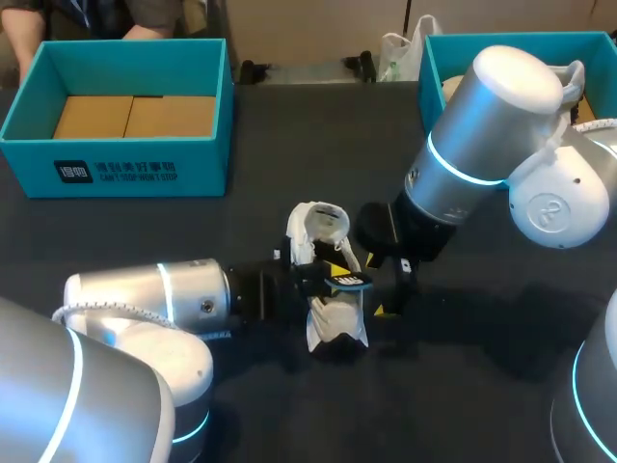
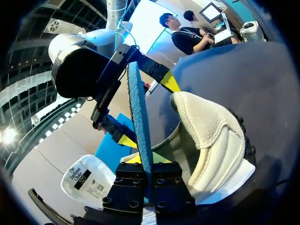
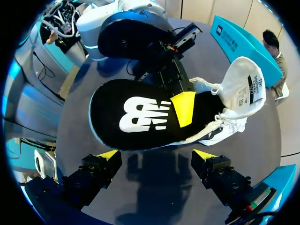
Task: Take the shoe out of the shoebox, open the shoe tongue, remove and reinsert the insole, then place the shoe into the shoebox
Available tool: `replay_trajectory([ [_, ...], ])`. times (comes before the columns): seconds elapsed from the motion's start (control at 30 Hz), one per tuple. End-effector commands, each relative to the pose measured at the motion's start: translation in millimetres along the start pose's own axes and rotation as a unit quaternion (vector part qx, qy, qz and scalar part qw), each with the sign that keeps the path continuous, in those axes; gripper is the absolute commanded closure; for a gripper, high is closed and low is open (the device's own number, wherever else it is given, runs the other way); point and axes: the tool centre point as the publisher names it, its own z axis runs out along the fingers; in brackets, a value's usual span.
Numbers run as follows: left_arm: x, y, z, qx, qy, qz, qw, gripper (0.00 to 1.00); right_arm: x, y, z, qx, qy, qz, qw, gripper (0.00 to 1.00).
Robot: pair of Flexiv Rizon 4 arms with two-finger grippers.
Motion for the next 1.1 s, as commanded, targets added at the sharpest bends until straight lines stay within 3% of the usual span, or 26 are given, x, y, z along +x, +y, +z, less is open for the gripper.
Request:
replay_trajectory([
  [0.03,-0.9,-7.0,-10.4,0.002,0.005,-0.002,1.000,0.73,0.6,0.0,0.6,0.000,-0.001,0.000,1.000,0.00],
  [0.27,-4.5,-20.6,-23.2,0.015,0.001,-0.006,1.000,0.75,0.6,0.0,0.6,0.000,-0.001,0.000,1.000,0.00],
  [0.4,-7.4,-26.7,-25.4,0.018,0.002,-0.003,1.000,0.85,0.6,0.0,0.6,0.000,-0.001,0.000,1.000,0.00],
  [0.53,-9.0,-31.0,-24.8,0.020,0.002,0.001,1.000,0.89,0.6,0.0,0.6,0.000,-0.001,0.000,1.000,0.00],
  [0.63,-7.4,-31.7,-20.4,0.022,0.007,0.002,1.000,1.00,0.6,0.0,0.6,0.000,-0.001,0.000,1.000,0.00],
  [0.83,-0.7,-29.3,-9.6,0.032,0.019,0.018,0.999,1.00,0.6,0.0,0.6,0.000,-0.001,0.000,1.000,0.00],
  [1.1,-2.8,-10.2,2.0,0.000,0.013,0.040,0.999,1.00,0.6,0.0,0.6,0.000,-0.001,0.000,1.000,0.00],
])
